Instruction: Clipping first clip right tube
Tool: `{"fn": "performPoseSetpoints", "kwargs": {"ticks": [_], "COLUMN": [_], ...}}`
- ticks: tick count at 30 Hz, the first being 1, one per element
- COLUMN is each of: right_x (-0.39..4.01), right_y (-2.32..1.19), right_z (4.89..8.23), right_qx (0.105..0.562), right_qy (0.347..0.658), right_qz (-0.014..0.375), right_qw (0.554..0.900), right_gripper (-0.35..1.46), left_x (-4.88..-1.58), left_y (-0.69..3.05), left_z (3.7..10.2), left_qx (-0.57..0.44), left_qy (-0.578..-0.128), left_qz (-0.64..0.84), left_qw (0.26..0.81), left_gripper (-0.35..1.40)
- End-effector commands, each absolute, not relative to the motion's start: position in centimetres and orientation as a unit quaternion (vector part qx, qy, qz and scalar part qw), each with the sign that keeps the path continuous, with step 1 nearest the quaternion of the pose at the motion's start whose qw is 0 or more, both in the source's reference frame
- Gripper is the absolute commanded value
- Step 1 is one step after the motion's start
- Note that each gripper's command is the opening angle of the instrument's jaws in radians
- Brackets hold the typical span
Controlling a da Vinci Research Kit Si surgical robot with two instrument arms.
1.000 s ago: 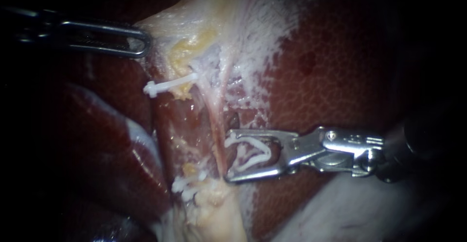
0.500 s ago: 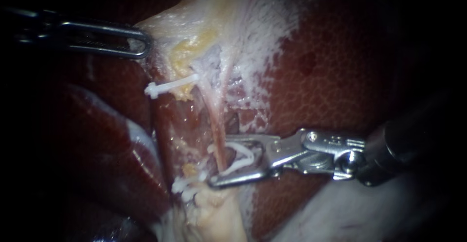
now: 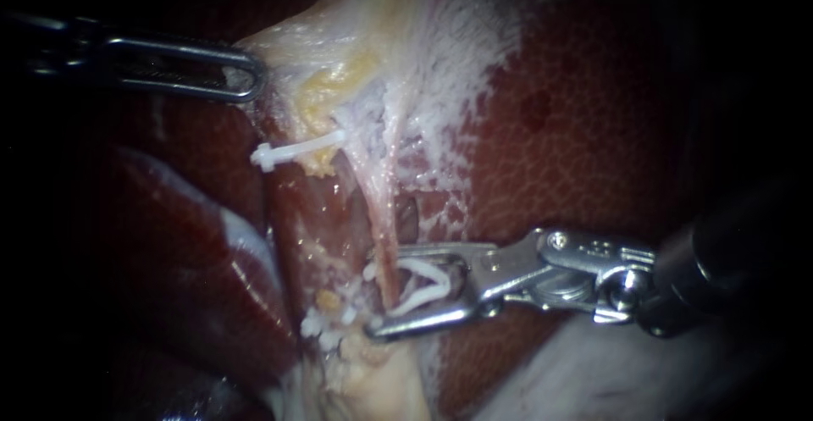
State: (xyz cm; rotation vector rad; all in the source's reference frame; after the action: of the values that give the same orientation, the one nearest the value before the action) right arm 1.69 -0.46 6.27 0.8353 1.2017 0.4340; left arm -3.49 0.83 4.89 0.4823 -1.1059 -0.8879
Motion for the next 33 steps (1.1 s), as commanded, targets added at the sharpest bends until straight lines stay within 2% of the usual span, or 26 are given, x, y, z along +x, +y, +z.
{"fn": "performPoseSetpoints", "kwargs": {"ticks": [1, 6, 19, 28, 31, 33], "right_x": [1.69, 1.71, 1.81, 1.86, 1.88, 1.89], "right_y": [-0.46, -0.51, -0.62, -0.59, -0.54, -0.5], "right_z": [6.26, 6.26, 6.27, 6.31, 6.34, 6.37], "right_qx": [0.38, 0.394, 0.452, 0.456, 0.456, 0.454], "right_qy": [0.543, 0.537, 0.52, 0.517, 0.517, 0.518], "right_qz": [0.199, 0.202, 0.162, 0.161, 0.162, 0.164], "right_qw": [0.722, 0.718, 0.707, 0.706, 0.706, 0.706], "right_gripper": [0.5, 0.47, 0.38, 0.31, 0.2, 0.0], "left_x": [-3.49, -3.49, -3.5, -3.52, -3.52, -3.52], "left_y": [0.83, 0.83, 0.83, 0.83, 0.83, 0.83], "left_z": [4.88, 4.88, 4.88, 4.87, 4.87, 4.87], "left_qx": [0.219, 0.219, 0.219, 0.217, 0.217, 0.217], "left_qy": [-0.503, -0.503, -0.503, -0.502, -0.502, -0.502], "left_qz": [-0.404, -0.404, -0.404, -0.405, -0.405, -0.405], "left_qw": [0.732, 0.732, 0.732, 0.732, 0.732, 0.732], "left_gripper": [-0.28, -0.28, -0.28, -0.28, -0.28, -0.28]}}
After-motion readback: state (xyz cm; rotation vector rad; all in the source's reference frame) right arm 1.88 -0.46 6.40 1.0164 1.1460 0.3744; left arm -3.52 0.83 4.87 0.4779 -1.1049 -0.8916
